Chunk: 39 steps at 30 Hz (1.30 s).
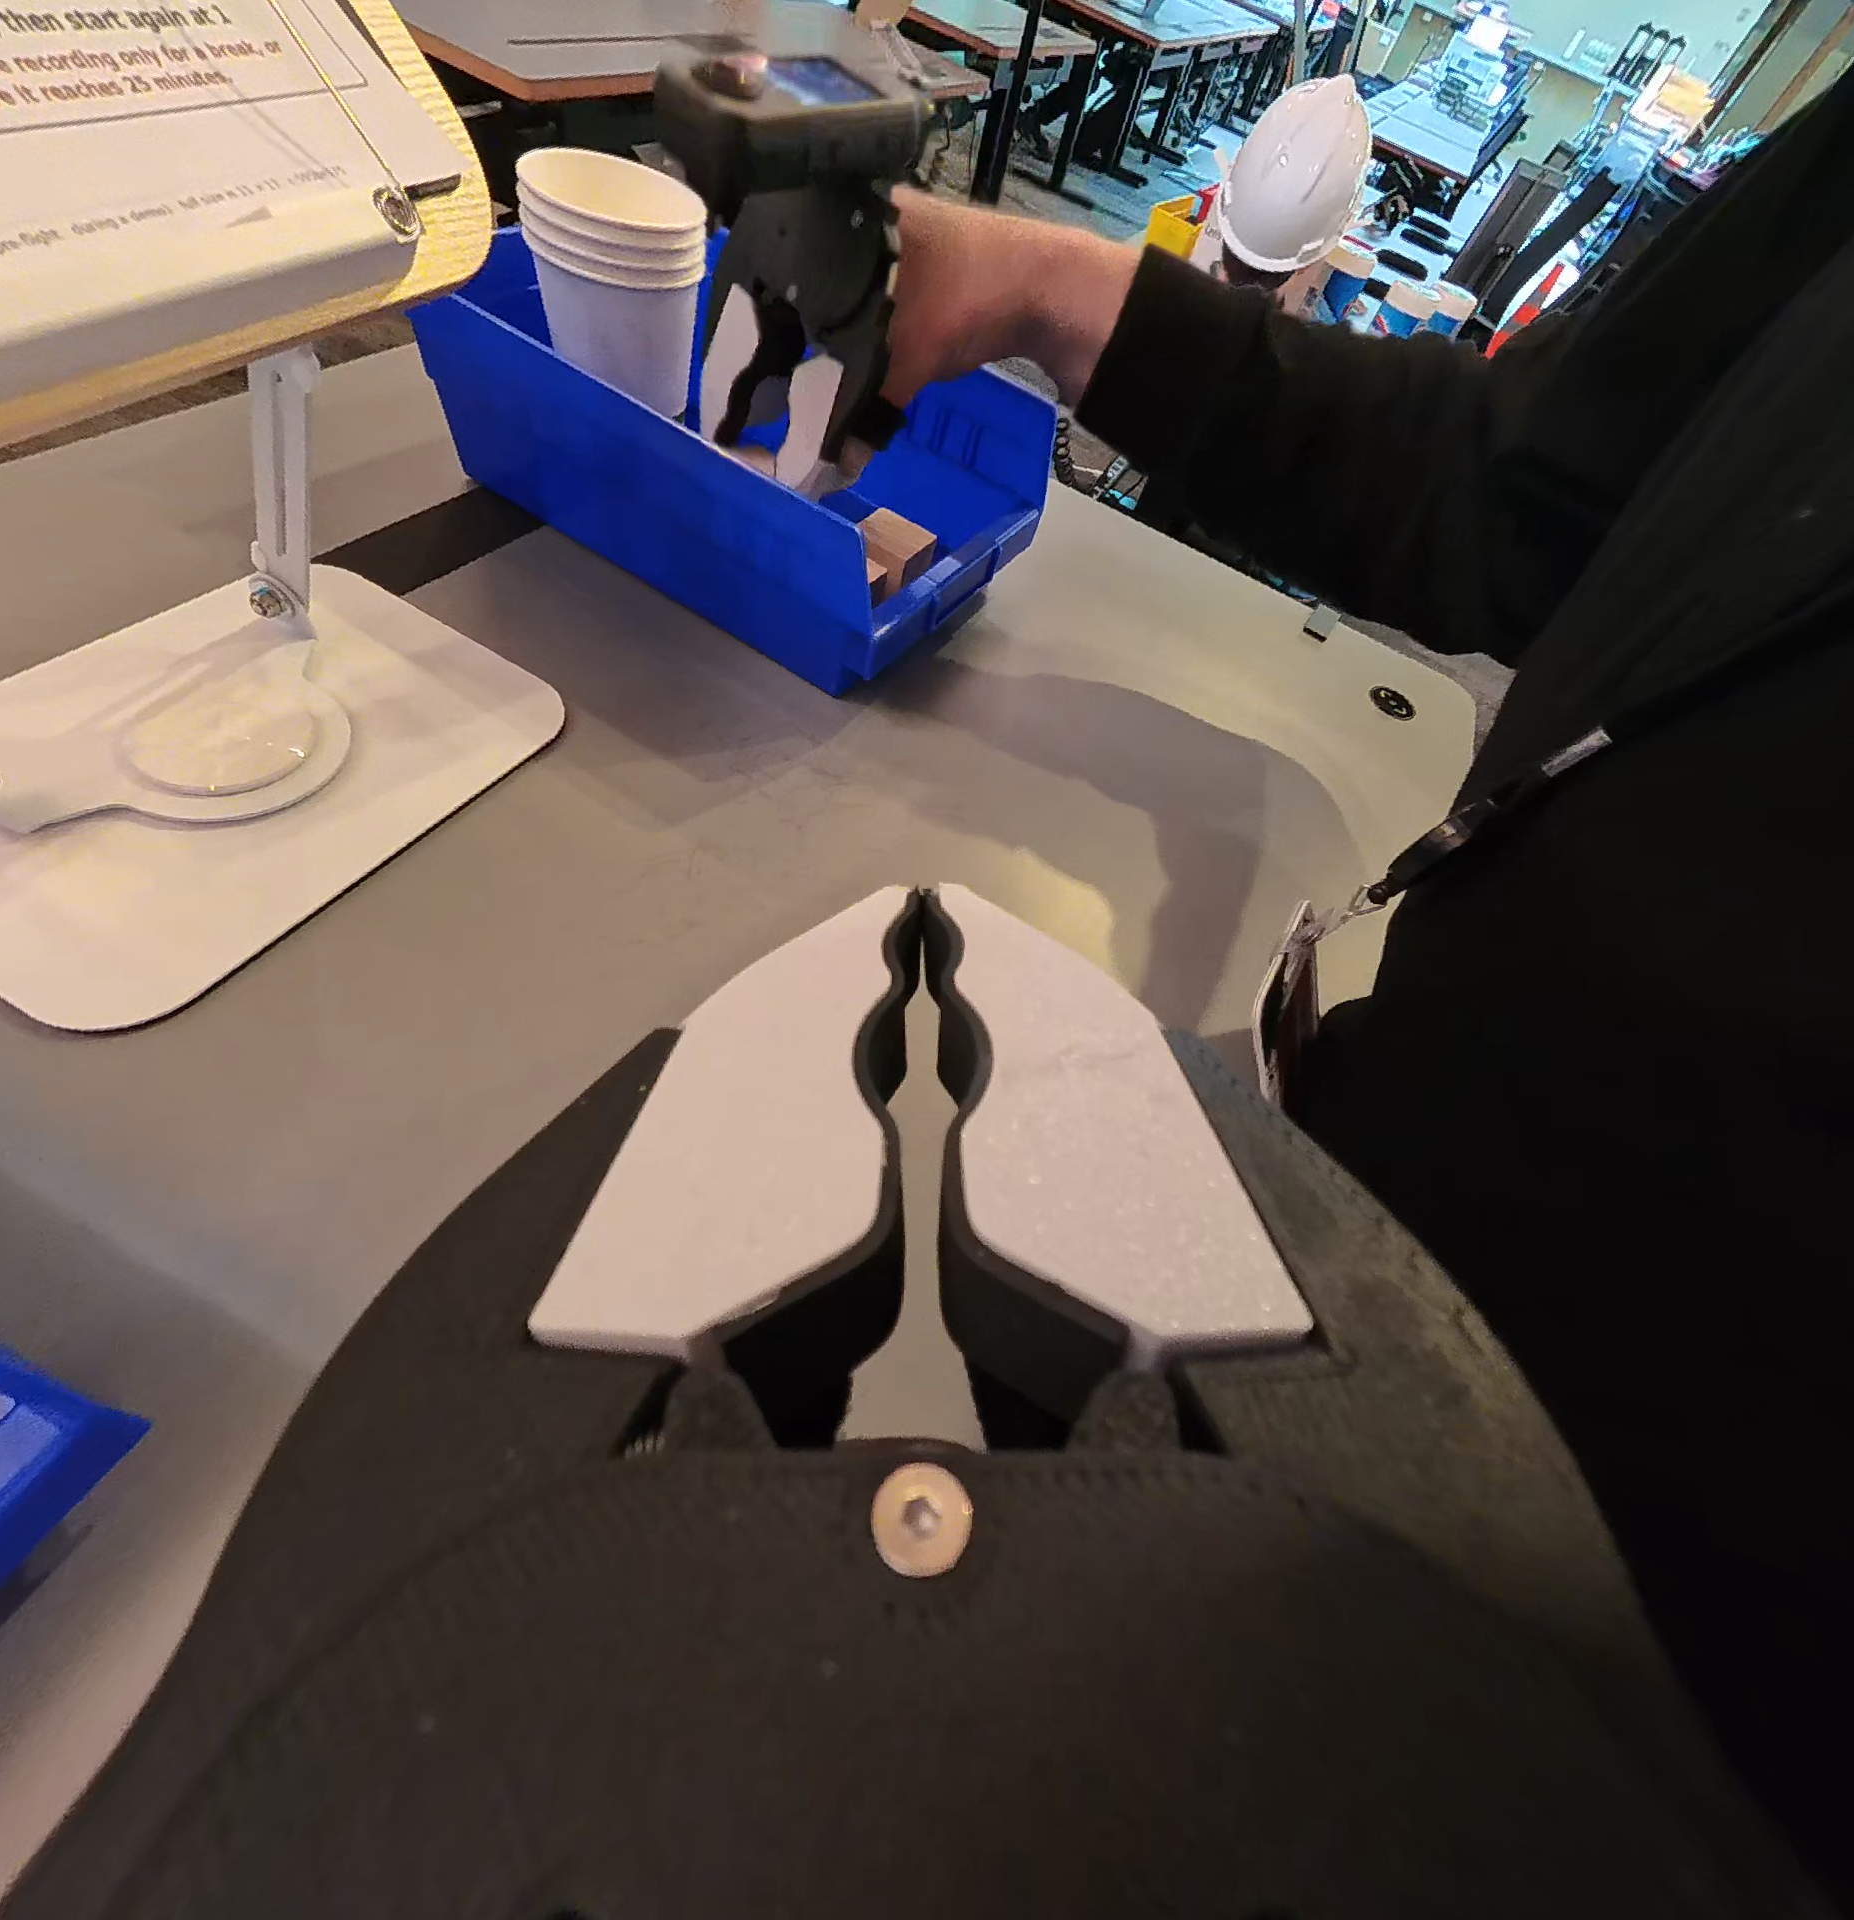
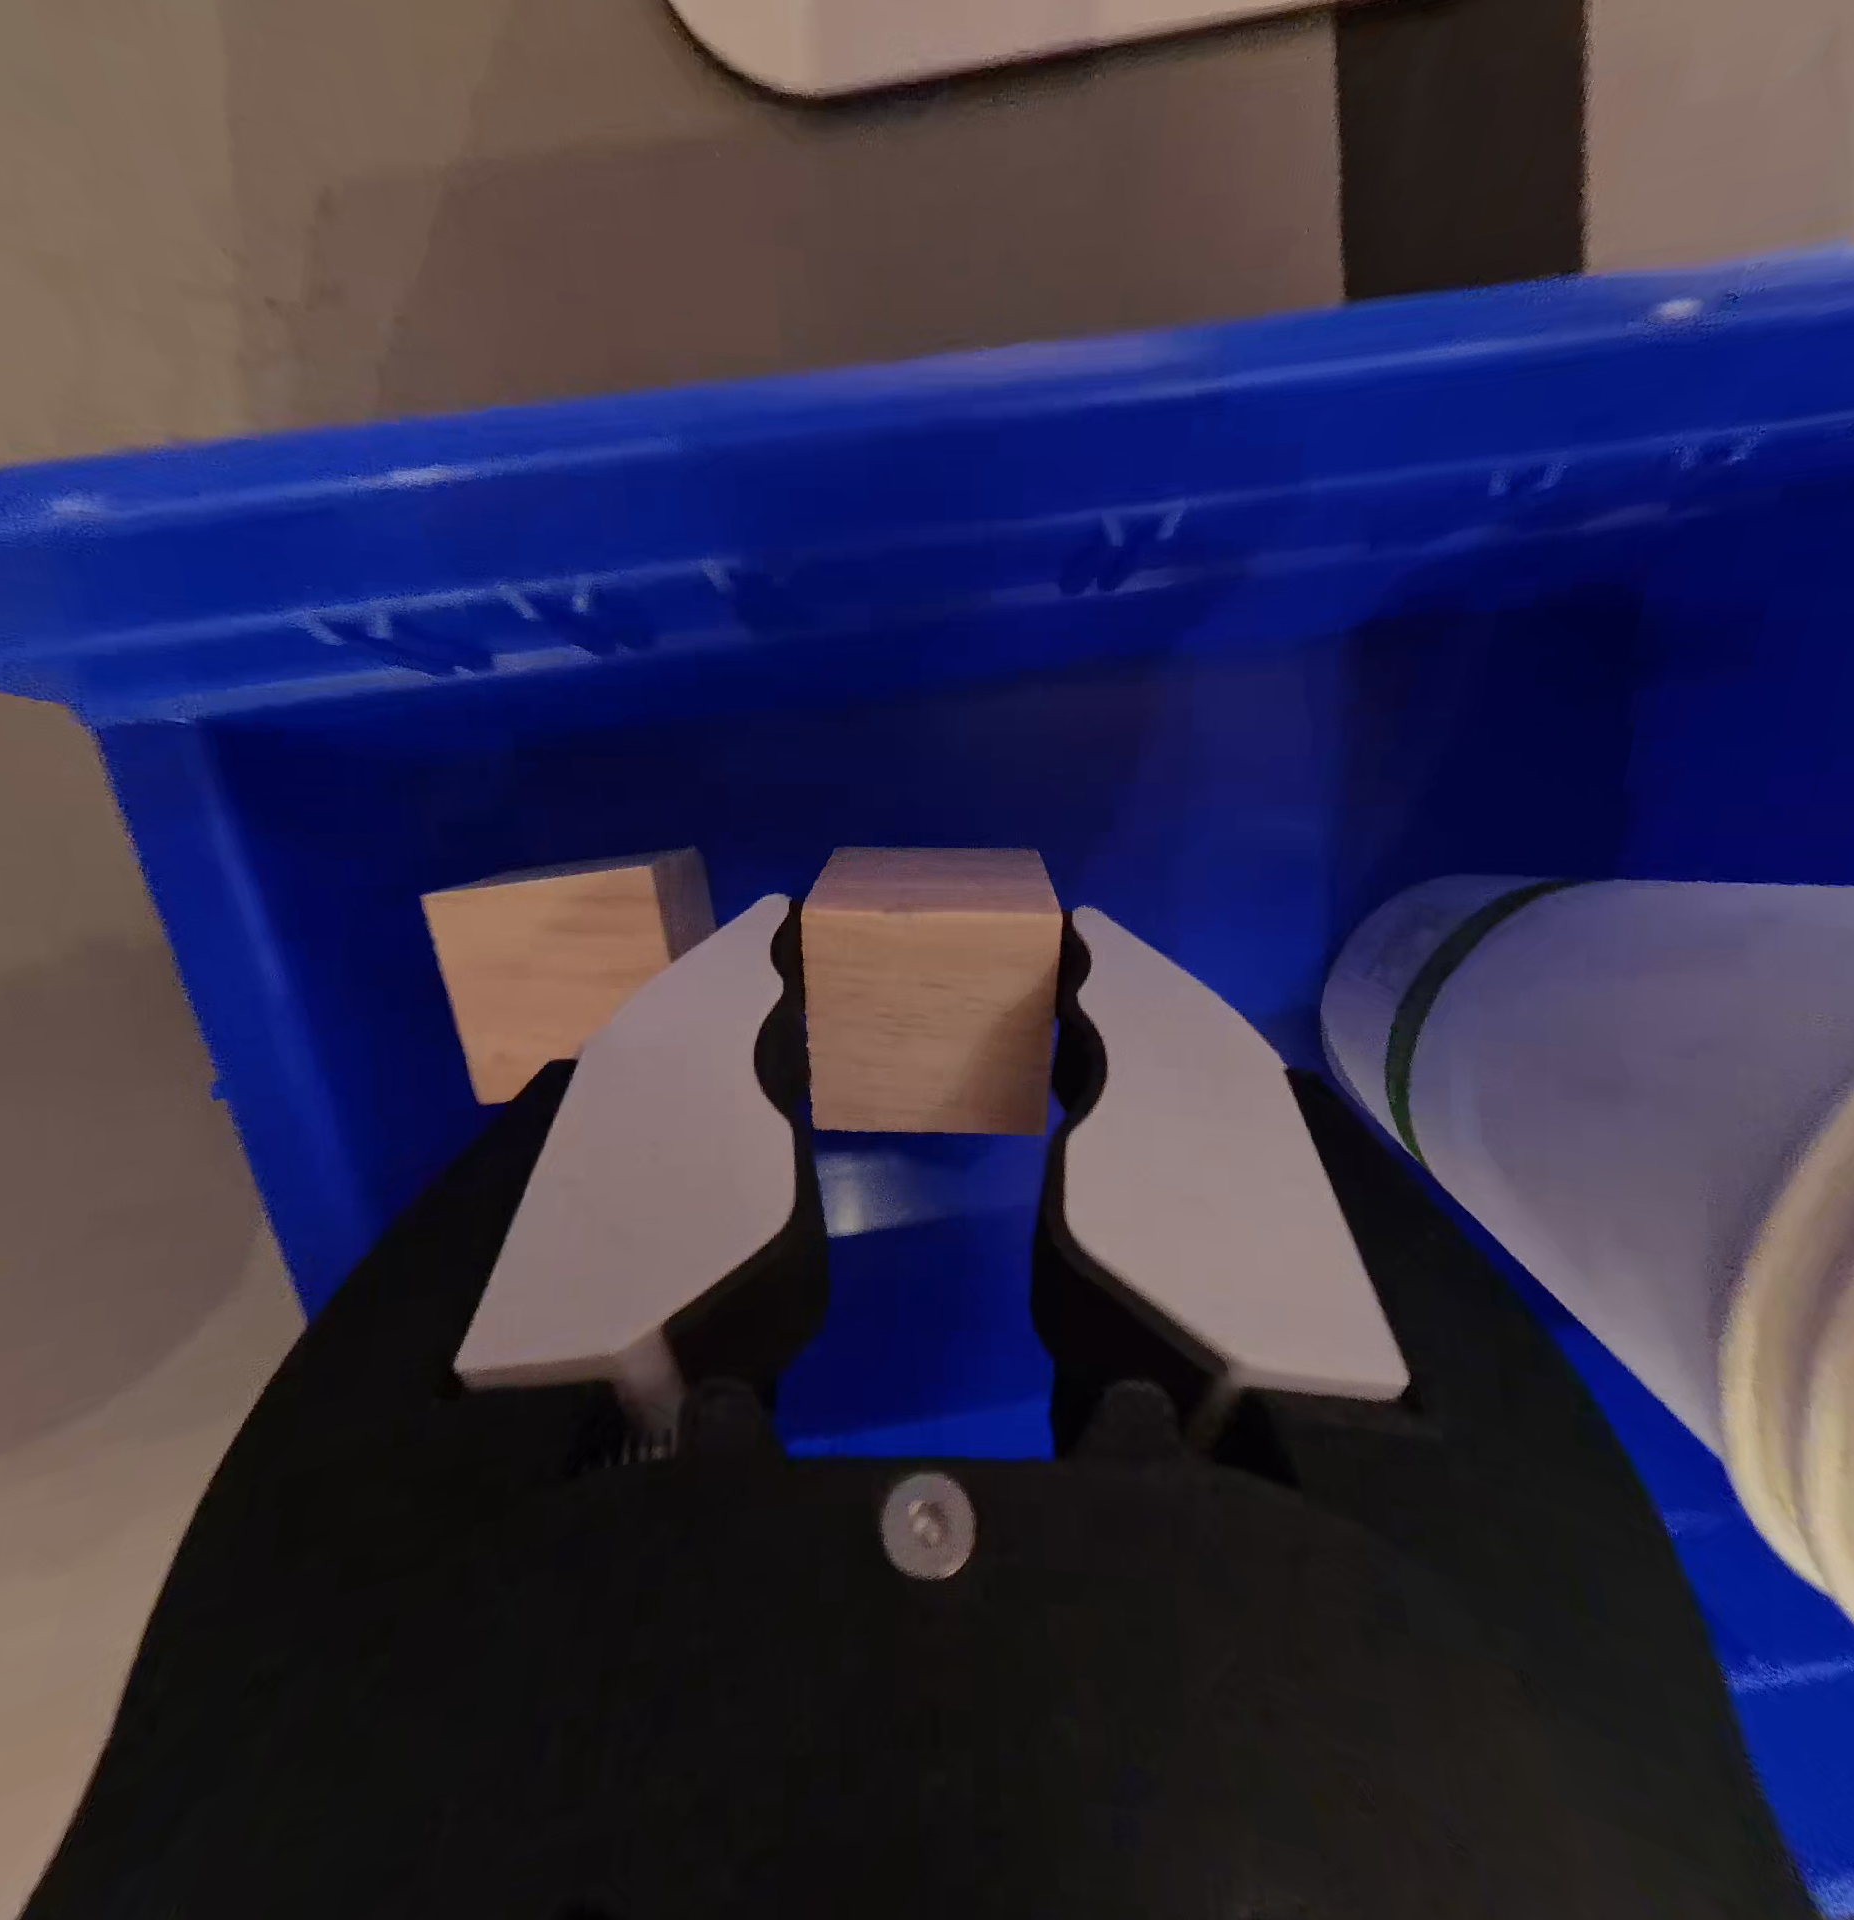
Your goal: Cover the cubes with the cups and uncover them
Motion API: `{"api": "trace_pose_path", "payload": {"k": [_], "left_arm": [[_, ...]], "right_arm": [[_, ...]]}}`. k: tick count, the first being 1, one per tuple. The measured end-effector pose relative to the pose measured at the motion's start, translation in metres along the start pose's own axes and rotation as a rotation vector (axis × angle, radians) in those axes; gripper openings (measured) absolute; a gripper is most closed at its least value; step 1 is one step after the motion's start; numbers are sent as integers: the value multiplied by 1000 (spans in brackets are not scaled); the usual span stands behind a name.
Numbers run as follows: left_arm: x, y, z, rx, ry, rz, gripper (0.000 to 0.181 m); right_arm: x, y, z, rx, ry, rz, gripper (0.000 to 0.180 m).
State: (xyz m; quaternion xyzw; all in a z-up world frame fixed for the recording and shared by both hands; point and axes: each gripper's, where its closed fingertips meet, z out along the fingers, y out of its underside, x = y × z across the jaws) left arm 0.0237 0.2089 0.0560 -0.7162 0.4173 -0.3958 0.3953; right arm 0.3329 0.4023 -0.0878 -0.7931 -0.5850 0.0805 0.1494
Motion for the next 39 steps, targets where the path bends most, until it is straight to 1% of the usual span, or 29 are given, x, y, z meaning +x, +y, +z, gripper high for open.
{"api": "trace_pose_path", "payload": {"k": [5, 17, 18, 19, 20, 22, 25, 28, 31, 33, 35, 37, 39], "left_arm": [[-1, 0, -4, 3, -13, -3, 0], [-2, 0, -1, -1, -8, -4, 0], [-2, 0, -2, 0, -9, -2, 0], [-2, -1, -3, 2, -10, -2, 0], [-1, -1, -4, 2, -12, -1, 0], [-1, -1, -6, -2, -19, 5, 0], [-6, -2, -20, -2, -59, 31, 0], [-17, -7, -46, 37, -120, 38, 0], [-29, -10, -79, 80, -197, 49, 0], [-37, -7, -102, 99, -249, 54, 0], [-45, -3, -126, 127, -291, 43, 0], [-50, 3, -149, 159, -316, 27, 0], [-53, 11, -167, 175, -323, 9, 0]], "right_arm": [[1, 6, 17, -44, -42, -2, 46], [-3, 2, 18, -44, -69, -44, 47], [-1, 1, 16, -39, -53, -41, 47], [1, -1, 12, -25, -39, -30, 58], [2, -3, 7, -15, -27, -16, 61], [5, -5, -6, -1, 12, -4, 62], [-1, -18, -39, 58, 90, 8, 58], [-30, -51, -77, 167, 133, -8, 48], [-79, -106, -92, 276, 113, -40, 43], [-127, -154, -85, 349, 28, -81, 43], [-183, -207, -68, 414, -82, -142, 48], [-235, -260, -41, 459, -163, -193, 53], [-281, -305, -8, 451, -231, -235, 61]]}}
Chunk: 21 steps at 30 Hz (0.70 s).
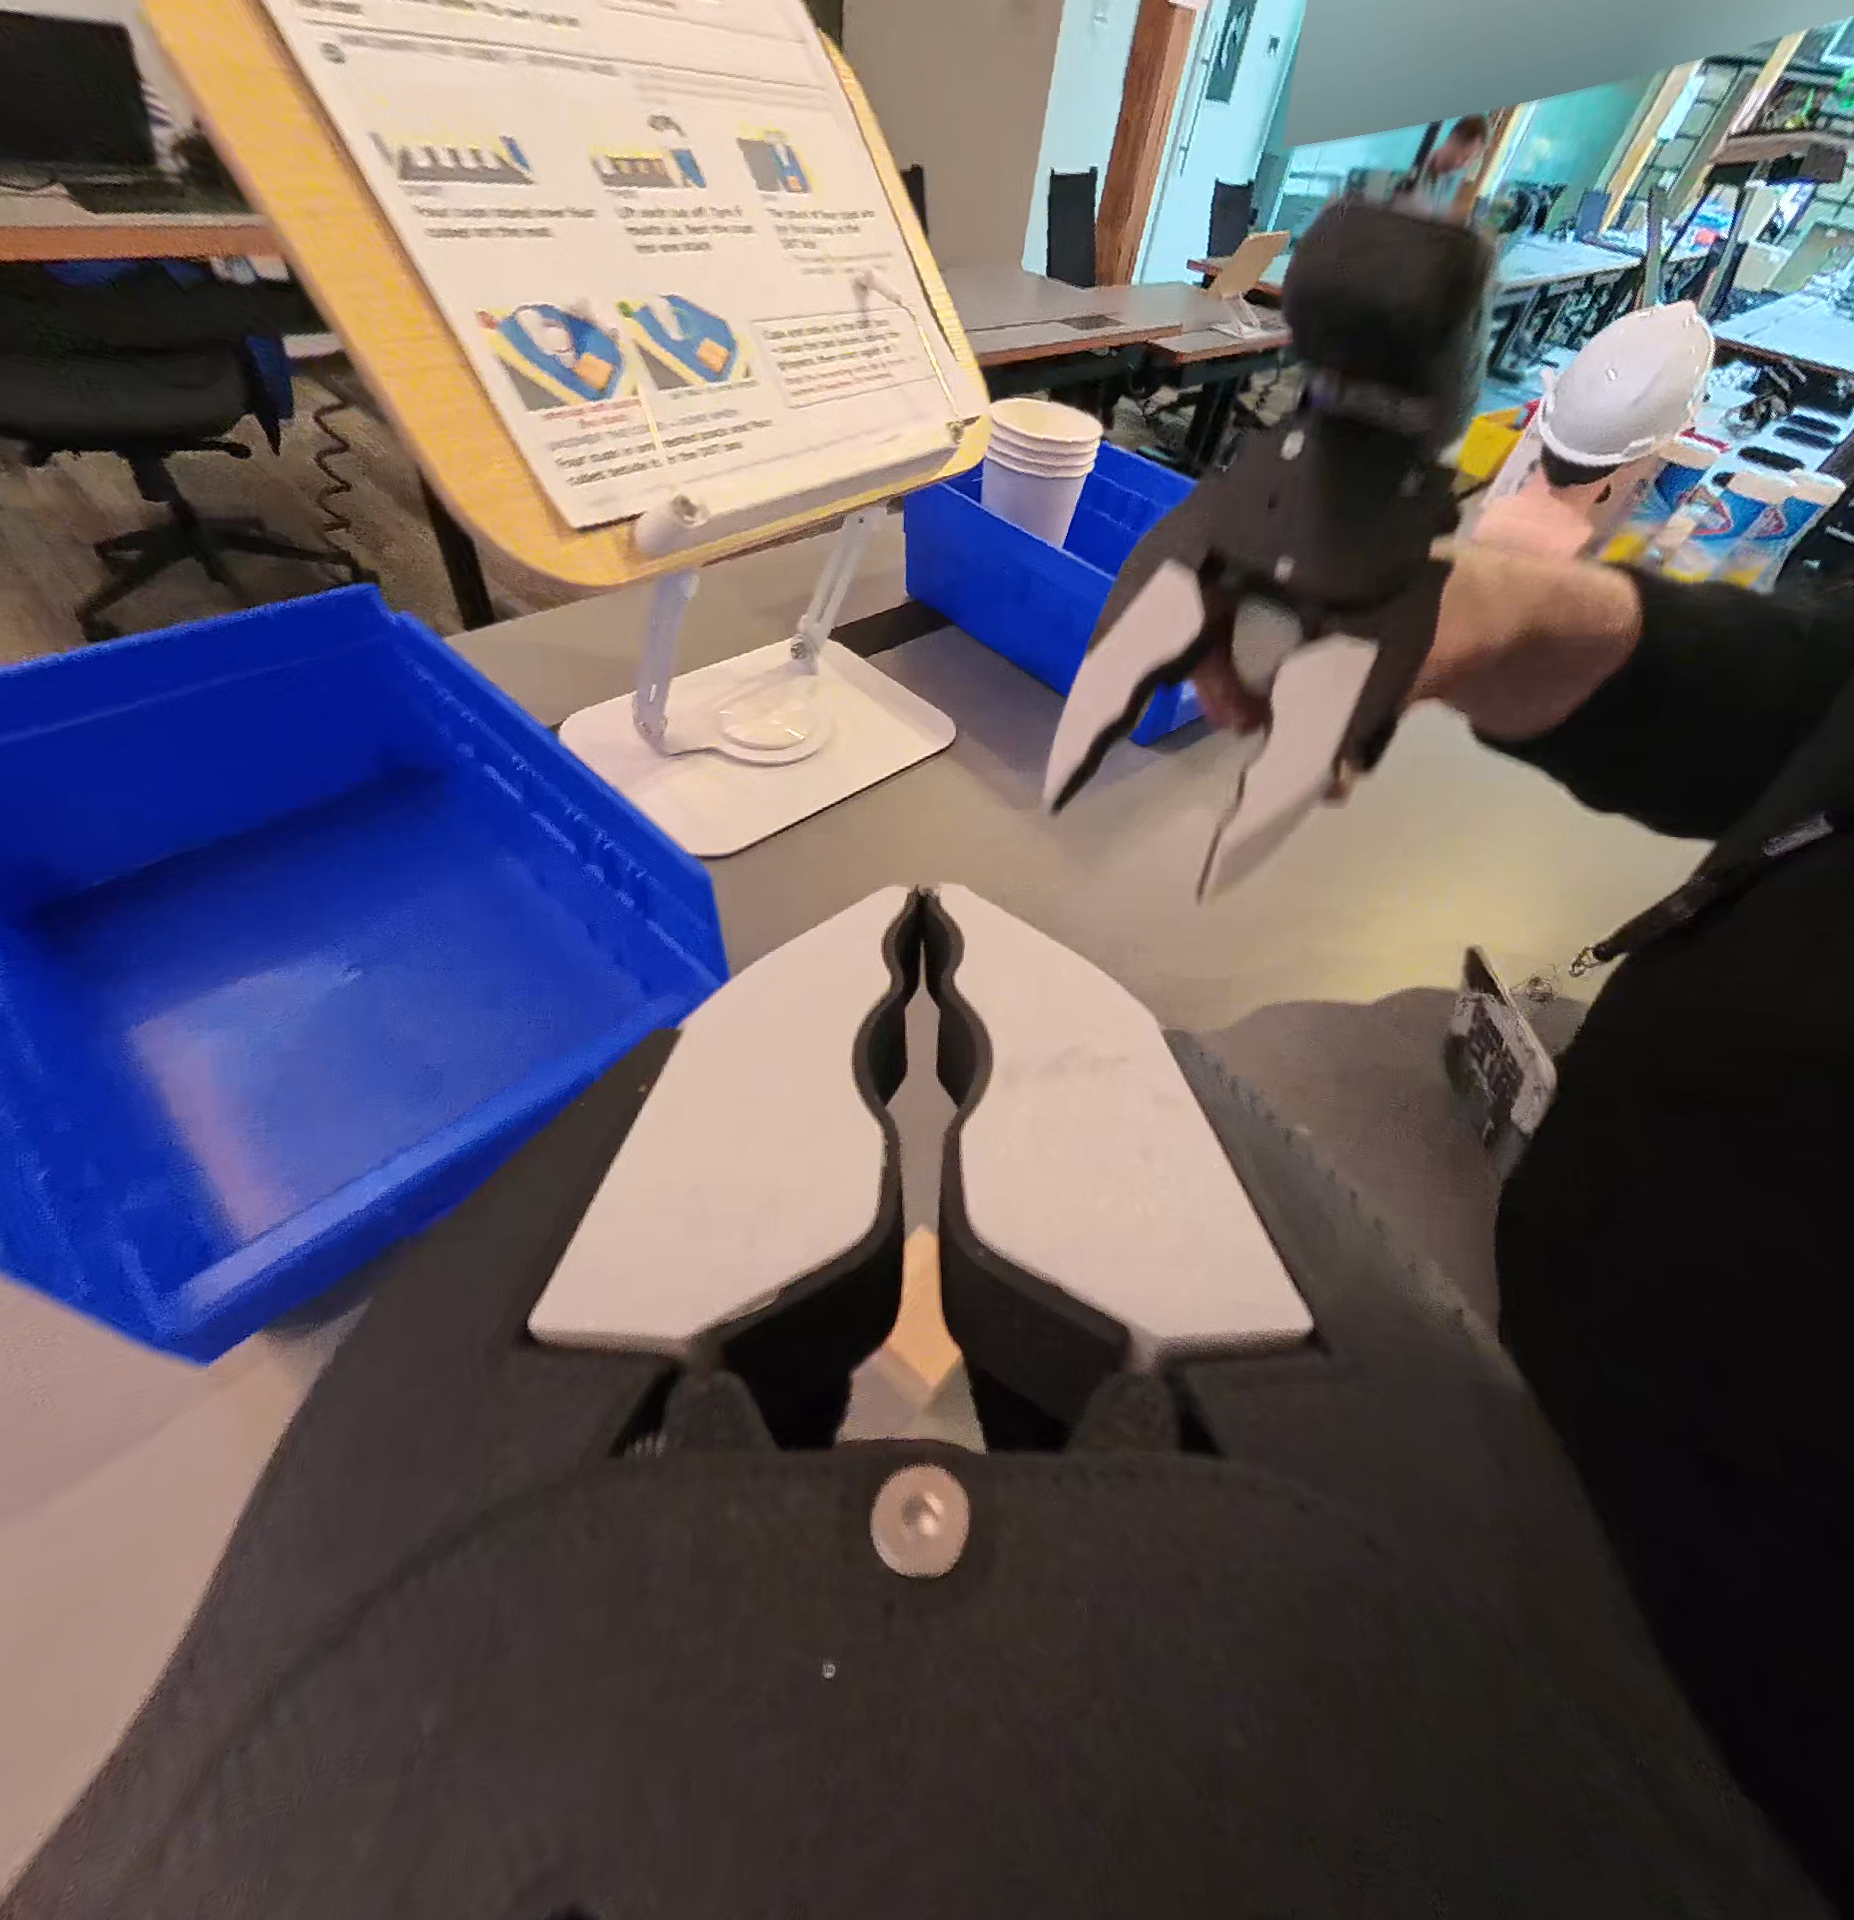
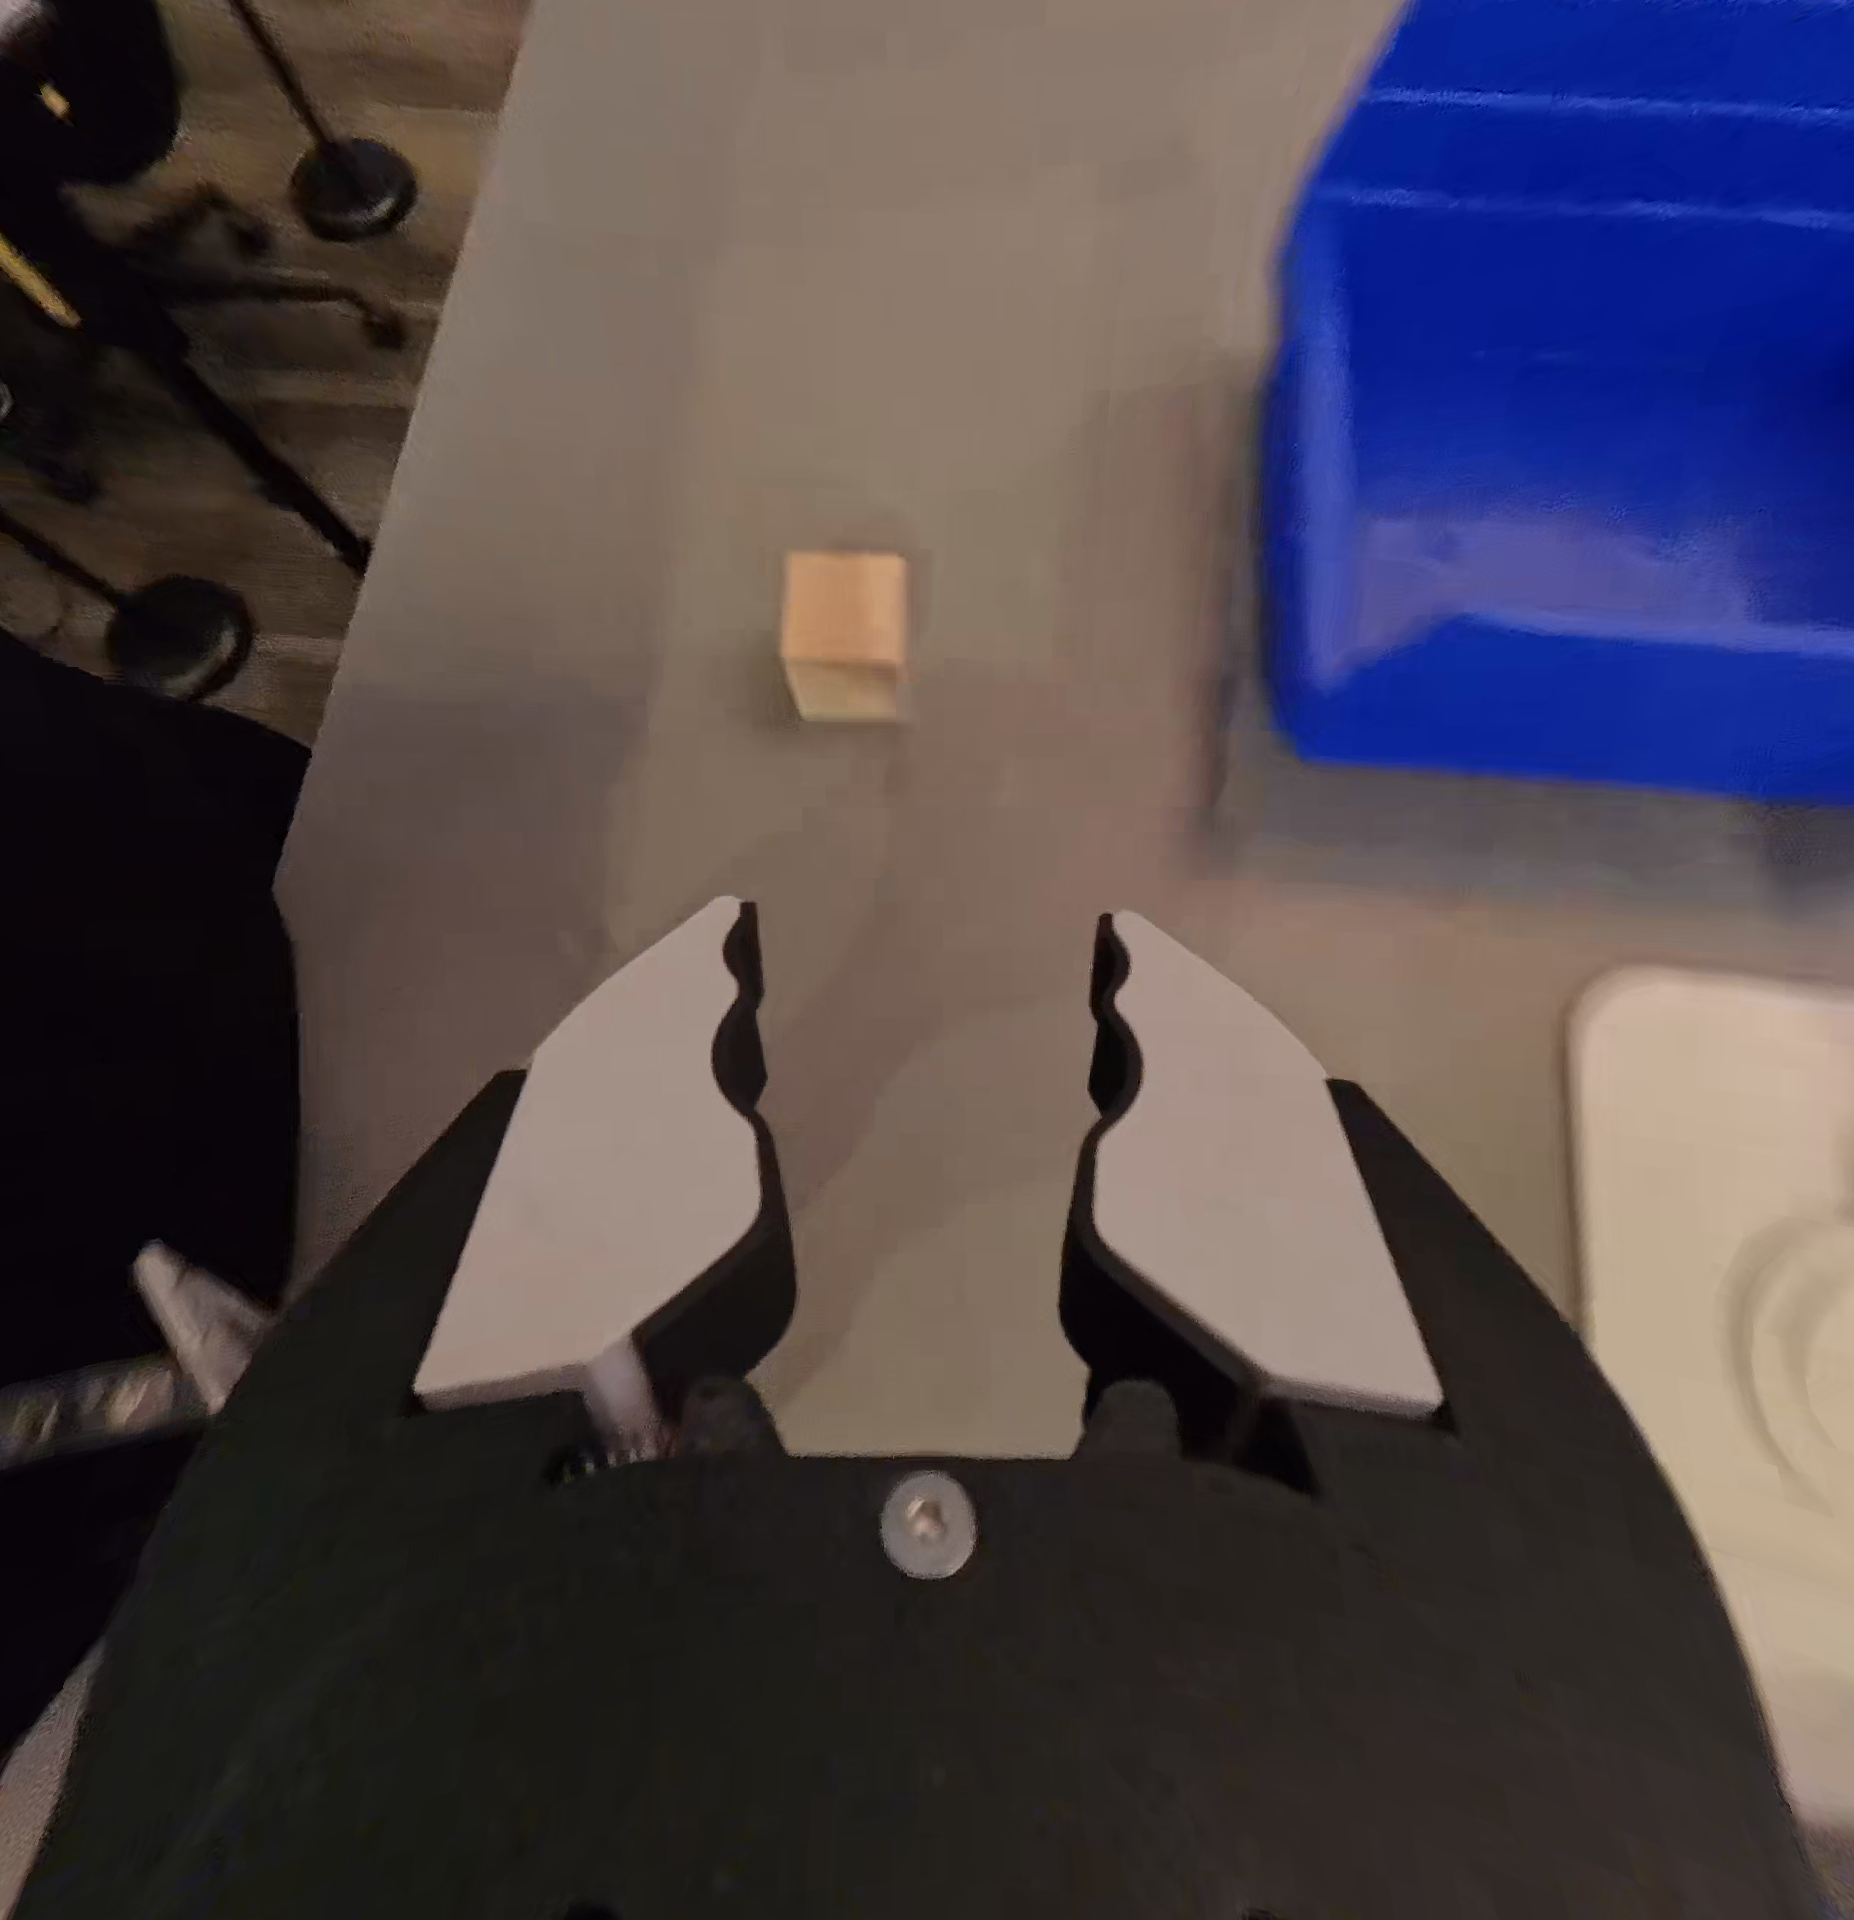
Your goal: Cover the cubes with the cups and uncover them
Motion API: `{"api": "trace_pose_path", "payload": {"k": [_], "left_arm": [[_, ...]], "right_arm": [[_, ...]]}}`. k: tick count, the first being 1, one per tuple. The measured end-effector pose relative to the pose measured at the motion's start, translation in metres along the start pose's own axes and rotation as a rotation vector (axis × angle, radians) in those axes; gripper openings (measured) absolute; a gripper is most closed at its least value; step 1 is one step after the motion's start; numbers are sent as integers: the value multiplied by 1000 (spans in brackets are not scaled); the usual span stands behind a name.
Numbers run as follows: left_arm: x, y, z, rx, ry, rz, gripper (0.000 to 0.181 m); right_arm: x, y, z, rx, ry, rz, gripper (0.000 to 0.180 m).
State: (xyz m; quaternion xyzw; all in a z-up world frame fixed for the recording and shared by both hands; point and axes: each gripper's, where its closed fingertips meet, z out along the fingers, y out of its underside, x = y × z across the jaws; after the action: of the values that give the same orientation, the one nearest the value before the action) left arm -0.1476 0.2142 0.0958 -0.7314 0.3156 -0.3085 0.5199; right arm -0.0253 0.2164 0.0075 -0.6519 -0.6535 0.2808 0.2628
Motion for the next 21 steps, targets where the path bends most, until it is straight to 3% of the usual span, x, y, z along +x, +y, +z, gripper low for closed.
{"api": "trace_pose_path", "payload": {"k": [5, 10, 11, 13, 17, 21], "left_arm": [[-19, 16, -35, 23, -7, -42, 0], [-33, 27, -53, 15, 9, -61, 0], [-36, 28, -54, 16, 14, -65, 0], [-41, 29, -55, 14, 24, -66, 0], [-45, 28, -49, 10, 52, -61, 0], [-43, 25, -33, 2, 86, -60, 0]], "right_arm": [[-26, -39, 109, -101, -65, 0, 71], [-27, -27, 170, -297, -24, -30, 74], [-28, -20, 179, -342, -34, -35, 71], [-32, -10, 189, -378, -68, -55, 45], [-28, -14, 167, -298, -68, -57, 45], [8, -3, 78, -163, -9, 94, 45]]}}
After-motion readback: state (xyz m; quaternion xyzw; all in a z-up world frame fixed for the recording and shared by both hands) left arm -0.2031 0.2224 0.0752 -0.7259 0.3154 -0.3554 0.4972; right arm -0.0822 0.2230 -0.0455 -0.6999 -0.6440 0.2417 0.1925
